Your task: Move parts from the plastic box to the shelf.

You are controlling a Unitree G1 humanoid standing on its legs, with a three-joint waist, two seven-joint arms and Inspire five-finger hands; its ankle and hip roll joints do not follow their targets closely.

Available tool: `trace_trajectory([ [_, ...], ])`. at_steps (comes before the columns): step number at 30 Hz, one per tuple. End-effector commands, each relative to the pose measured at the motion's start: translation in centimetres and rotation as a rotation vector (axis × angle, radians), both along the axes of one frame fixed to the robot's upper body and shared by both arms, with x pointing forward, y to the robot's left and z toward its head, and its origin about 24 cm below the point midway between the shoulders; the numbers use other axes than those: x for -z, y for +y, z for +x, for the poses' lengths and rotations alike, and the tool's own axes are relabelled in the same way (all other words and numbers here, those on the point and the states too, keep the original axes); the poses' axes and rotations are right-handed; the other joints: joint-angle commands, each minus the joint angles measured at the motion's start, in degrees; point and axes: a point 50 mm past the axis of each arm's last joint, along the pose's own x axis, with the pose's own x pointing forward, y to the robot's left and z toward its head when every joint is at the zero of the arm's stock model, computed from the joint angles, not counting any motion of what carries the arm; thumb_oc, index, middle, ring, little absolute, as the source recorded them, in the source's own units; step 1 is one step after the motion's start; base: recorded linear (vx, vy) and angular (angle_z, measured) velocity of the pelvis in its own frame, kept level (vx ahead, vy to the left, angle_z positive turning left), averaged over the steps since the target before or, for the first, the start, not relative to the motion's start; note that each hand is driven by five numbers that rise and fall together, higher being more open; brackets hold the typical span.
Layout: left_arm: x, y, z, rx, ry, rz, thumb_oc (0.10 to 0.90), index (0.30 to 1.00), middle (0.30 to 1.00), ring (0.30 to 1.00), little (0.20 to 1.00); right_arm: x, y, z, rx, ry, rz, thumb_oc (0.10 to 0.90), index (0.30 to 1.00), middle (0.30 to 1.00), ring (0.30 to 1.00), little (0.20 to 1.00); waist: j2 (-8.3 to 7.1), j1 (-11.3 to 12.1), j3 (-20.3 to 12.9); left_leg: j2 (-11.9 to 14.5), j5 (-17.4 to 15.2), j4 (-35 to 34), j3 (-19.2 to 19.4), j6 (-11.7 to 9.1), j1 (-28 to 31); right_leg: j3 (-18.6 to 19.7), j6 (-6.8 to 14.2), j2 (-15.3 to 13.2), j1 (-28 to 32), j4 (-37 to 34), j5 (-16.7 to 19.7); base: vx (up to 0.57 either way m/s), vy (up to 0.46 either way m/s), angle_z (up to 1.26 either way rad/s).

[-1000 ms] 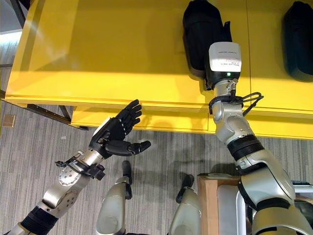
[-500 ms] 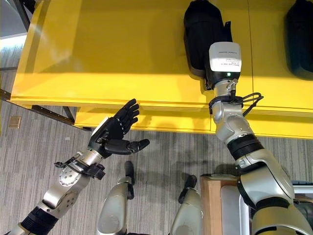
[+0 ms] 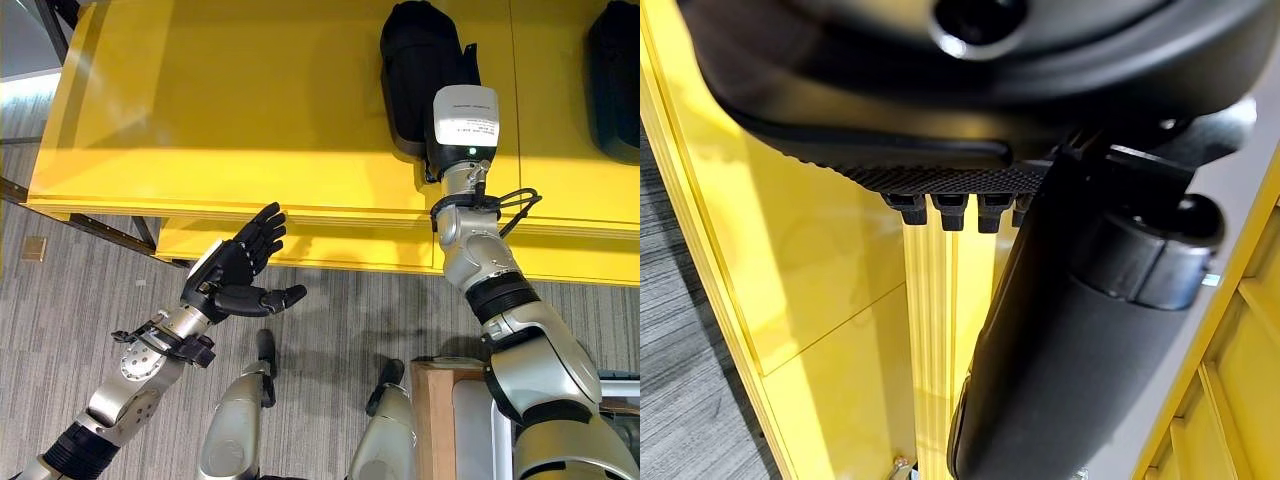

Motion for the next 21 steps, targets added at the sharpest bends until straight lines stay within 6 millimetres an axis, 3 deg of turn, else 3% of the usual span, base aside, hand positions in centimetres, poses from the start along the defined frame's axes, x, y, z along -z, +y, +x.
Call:
trace_trajectory([
  [1,-4.8,-2.6,-1.4,0.131,-0.235,-0.151,0.9,1.0,1.0,1.0,1.0,-8.5,0.4,-0.4,-0.003,-0.265,-0.012,0.4,0.3,0.3,0.3,0.3,1.37,0.88,-0.74,1.23,-10.61,5.37,-1.23,0.47,2.28,-0.16,-0.34,0.5,-0.39,2.45,-3.95,0.0,0.0,0.0],
  [10,-4.9,-2.4,-1.5,0.126,-0.238,-0.152,0.9,1.0,1.0,1.0,1.0,-9.1,0.7,-0.5,-0.018,-0.253,-0.008,0.4,0.3,0.3,0.3,0.3,1.31,1.08,-0.74,1.07,-10.98,6.17,-1.05,0.56,1.7,-0.3,-0.53,0.37,-0.83,3.15,-4.4,0.03,-0.003,0.0],
  [11,-4.8,-2.4,-1.5,0.126,-0.237,-0.149,0.9,1.0,1.0,1.0,1.0,-9.1,0.7,-0.5,-0.015,-0.253,-0.012,0.463,0.388,0.388,0.388,0.388,1.28,1.1,-0.74,1.04,-11.03,6.21,-0.98,0.63,1.67,-0.29,-0.53,0.35,-0.89,3.19,-4.39,0.03,-0.003,0.0],
  [12,-4.8,-2.5,-1.5,0.128,-0.232,-0.146,0.9,1.0,1.0,1.0,1.0,-9.1,0.7,-0.5,-0.014,-0.255,-0.003,0.588,0.564,0.564,0.564,0.564,1.26,1.19,-0.74,1.02,-11.07,6.32,-1.02,0.68,1.6,-0.29,-0.54,0.32,-0.94,3.36,-4.43,0.03,-0.008,0.0],
  [13,-4.8,-2.5,-1.5,0.129,-0.228,-0.144,0.9,1.0,1.0,1.0,1.0,-9.0,0.8,-0.4,-0.017,-0.238,0.017,0.9,1.0,1.0,1.0,1.0,1.16,1.2,-0.74,1.05,-11.18,6.48,-1.01,0.69,1.59,-0.4,-0.53,0.28,-0.92,3.49,-4.51,0.04,-0.01,0.0],
  [21,-4.9,-2.4,-1.4,0.148,-0.231,-0.14,0.9,1.0,1.0,1.0,1.0,-7.9,1.7,0.0,-0.093,-0.099,0.023,0.9,1.0,1.0,1.0,1.0,0.53,1.33,-0.74,1.09,-11.19,6.31,-1.11,0.83,2.1,-0.56,-0.42,0.49,0.02,2.92,-4.43,0.0,-0.001,0.0],
])
